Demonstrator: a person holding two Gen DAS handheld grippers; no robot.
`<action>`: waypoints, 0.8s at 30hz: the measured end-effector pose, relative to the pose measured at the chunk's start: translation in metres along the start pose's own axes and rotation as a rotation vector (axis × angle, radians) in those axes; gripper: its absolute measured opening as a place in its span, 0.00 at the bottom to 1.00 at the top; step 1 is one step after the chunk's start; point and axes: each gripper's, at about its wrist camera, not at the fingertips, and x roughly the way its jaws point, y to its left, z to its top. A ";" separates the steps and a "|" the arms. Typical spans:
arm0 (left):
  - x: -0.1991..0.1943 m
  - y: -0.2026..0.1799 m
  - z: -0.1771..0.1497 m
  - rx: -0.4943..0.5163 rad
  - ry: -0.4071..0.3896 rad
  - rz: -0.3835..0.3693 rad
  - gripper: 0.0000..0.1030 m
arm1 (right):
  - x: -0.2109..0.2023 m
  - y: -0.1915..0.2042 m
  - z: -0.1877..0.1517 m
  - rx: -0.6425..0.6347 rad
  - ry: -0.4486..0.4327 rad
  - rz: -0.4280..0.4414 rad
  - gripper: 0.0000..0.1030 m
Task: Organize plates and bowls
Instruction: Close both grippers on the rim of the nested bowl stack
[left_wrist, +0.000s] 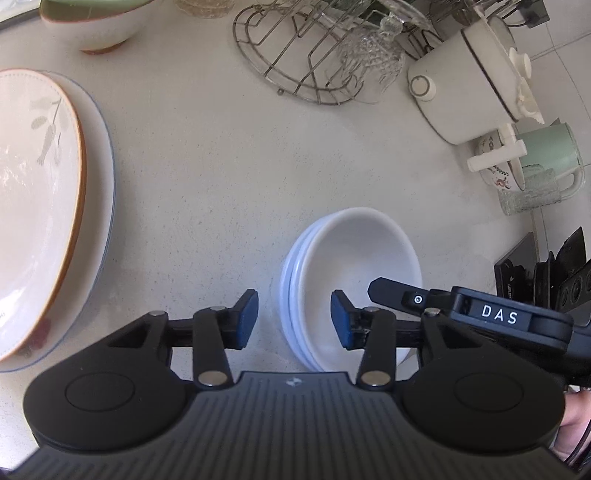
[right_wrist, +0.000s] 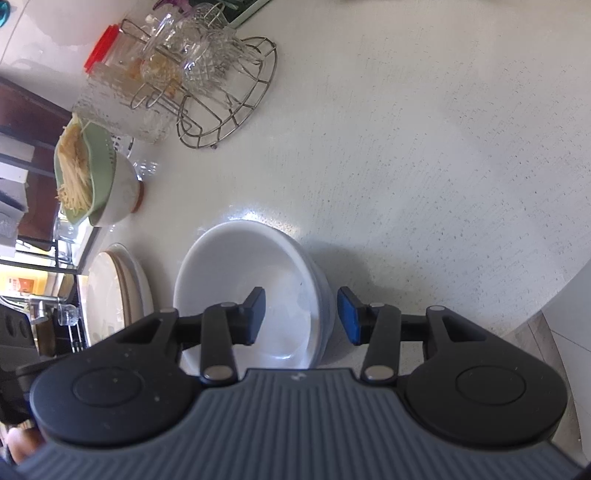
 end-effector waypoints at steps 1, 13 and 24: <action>0.000 0.000 -0.001 0.000 -0.001 0.000 0.48 | 0.002 0.000 0.000 0.000 0.006 -0.003 0.44; 0.013 -0.007 -0.009 0.074 0.014 0.027 0.42 | 0.013 -0.001 -0.007 -0.026 0.036 -0.008 0.38; 0.012 -0.008 -0.008 0.097 -0.007 0.025 0.30 | 0.009 0.003 -0.008 -0.076 0.012 -0.016 0.27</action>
